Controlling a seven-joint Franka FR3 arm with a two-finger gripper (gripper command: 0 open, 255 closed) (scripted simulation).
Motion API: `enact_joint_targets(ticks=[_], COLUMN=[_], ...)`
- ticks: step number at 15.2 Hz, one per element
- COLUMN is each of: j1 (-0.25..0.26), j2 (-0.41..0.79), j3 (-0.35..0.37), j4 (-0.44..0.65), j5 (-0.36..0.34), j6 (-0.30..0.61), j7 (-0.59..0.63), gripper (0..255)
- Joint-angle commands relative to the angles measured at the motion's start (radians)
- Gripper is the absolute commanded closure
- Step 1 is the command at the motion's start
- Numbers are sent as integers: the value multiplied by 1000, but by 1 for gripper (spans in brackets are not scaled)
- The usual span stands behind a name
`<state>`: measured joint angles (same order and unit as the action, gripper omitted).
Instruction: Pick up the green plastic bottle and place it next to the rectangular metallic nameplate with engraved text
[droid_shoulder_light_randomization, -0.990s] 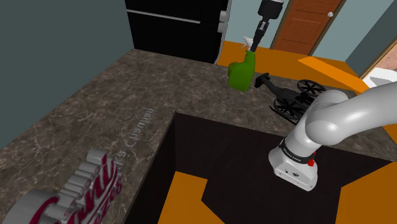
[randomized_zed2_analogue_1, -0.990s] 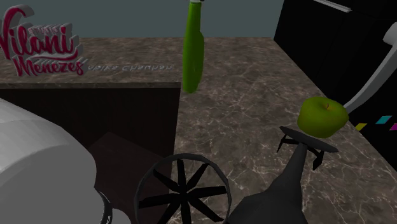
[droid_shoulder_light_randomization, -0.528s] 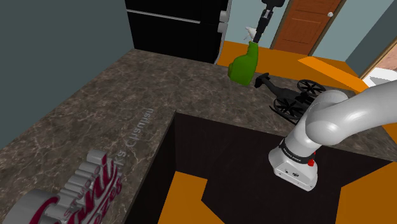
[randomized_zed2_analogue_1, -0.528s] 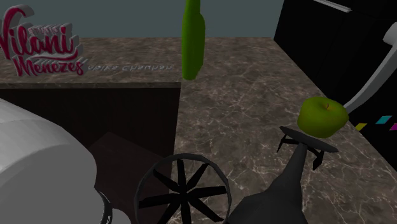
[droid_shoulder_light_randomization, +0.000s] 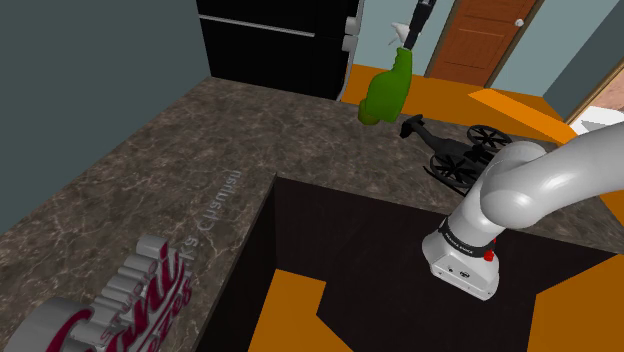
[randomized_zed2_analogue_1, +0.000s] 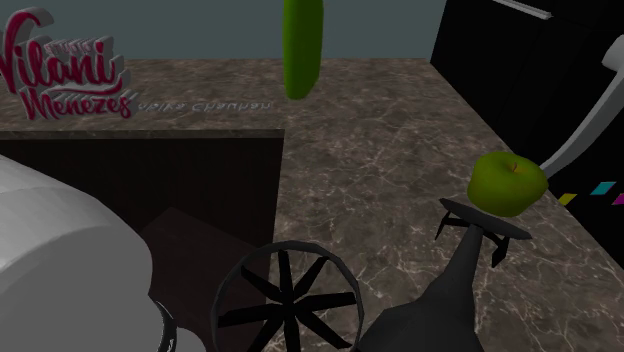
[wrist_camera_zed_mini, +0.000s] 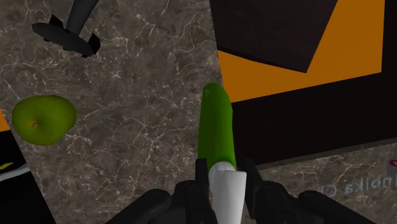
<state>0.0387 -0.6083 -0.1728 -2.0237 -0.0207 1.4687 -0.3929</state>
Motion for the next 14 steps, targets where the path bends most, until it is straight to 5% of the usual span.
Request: enact_joint_targets(ticks=[1, 11, 14], j1=[1, 9, 21], j2=[10, 79, 101], j3=[1, 0, 35], j4=[35, 229, 181], j5=[2, 11, 30], j6=[-25, -150, -79], j7=[1, 2, 48], gripper=[255, 255, 255])
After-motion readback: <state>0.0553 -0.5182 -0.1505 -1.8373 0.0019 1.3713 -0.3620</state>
